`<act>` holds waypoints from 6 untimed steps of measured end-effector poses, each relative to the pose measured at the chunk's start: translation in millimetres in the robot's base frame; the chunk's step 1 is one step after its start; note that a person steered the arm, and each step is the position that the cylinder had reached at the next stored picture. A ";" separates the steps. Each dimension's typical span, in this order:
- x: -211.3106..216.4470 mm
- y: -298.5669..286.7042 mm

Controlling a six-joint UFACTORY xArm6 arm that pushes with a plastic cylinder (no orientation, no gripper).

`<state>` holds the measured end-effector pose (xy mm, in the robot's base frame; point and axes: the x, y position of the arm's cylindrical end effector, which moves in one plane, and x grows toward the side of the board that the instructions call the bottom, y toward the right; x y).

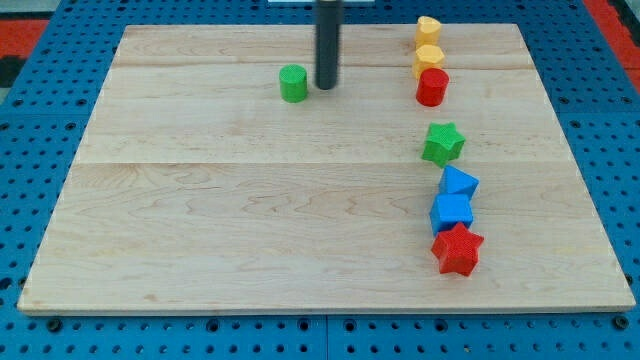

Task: Push green circle towards top left

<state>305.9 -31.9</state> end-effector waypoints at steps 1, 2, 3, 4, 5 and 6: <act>1.7 -91.5; 21.1 -76.7; 35.8 -110.7; 26.9 -148.8; -8.0 -131.0; -24.6 -130.8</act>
